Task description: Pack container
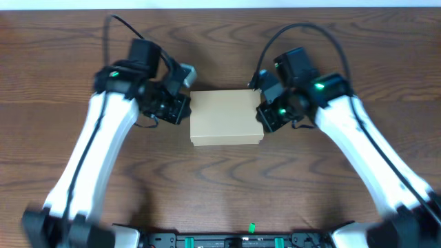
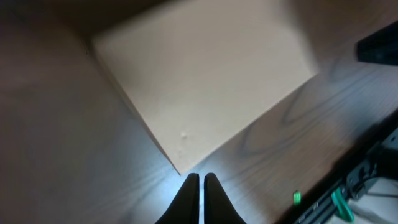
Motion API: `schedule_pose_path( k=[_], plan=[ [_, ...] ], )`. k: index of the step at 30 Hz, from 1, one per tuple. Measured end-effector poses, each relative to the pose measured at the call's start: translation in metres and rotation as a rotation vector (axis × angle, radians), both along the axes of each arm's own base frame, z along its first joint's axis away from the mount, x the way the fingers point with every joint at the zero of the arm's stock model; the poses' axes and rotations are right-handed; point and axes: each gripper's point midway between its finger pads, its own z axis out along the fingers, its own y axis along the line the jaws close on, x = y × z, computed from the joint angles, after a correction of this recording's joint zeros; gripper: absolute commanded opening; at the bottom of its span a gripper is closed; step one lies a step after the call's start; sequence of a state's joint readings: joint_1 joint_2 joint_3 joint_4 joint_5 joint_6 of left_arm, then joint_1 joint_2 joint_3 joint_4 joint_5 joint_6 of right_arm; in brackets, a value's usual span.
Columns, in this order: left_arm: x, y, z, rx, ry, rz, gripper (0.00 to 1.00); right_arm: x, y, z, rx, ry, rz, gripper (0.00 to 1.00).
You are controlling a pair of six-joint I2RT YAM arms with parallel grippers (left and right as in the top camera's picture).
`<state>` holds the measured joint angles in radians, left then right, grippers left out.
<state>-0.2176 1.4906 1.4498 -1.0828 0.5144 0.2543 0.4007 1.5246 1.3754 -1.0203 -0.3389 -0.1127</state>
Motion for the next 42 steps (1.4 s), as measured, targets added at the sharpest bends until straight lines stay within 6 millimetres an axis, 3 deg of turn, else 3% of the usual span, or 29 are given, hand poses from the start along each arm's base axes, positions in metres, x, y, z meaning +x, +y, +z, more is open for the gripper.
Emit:
schedule_pose_path(
  k=[3,4,5,6,8,11,16,34,39,42],
  plan=[
    [-0.016,0.005,0.045,-0.024,-0.136,0.003,0.06,-0.009,-0.004,0.043,0.049,-0.114,0.0,0.01],
    [-0.023,0.006,0.056,-0.031,-0.17,0.003,0.06,-0.015,-0.006,0.056,0.063,-0.146,0.0,0.1],
    [-0.031,0.008,0.066,-0.036,-0.202,0.004,0.27,-0.022,-0.009,0.067,0.077,-0.17,-0.003,0.34],
    [-0.038,0.01,0.075,-0.04,-0.23,0.003,0.98,-0.029,-0.012,0.078,0.088,-0.2,-0.001,0.99],
    [-0.05,0.014,0.09,-0.048,-0.284,0.009,0.95,-0.042,-0.018,0.1,0.115,-0.261,-0.004,0.99],
    [-0.069,0.019,0.097,-0.052,-0.284,0.024,0.96,-0.056,-0.023,0.121,0.144,-0.33,-0.003,0.99],
    [-0.087,0.023,0.107,-0.062,-0.318,0.028,0.95,-0.068,-0.029,0.139,0.17,-0.393,-0.003,0.99],
    [-0.085,0.026,0.106,-0.044,-0.318,0.039,0.95,-0.069,-0.029,0.14,0.172,-0.398,-0.002,0.99],
    [-0.083,0.05,0.109,0.028,-0.376,0.128,0.96,-0.069,-0.029,0.14,0.172,-0.397,-0.002,0.99],
    [-0.086,0.077,0.118,0.068,-0.462,0.242,0.95,-0.069,-0.029,0.14,0.172,-0.398,-0.003,0.99]
  ],
)
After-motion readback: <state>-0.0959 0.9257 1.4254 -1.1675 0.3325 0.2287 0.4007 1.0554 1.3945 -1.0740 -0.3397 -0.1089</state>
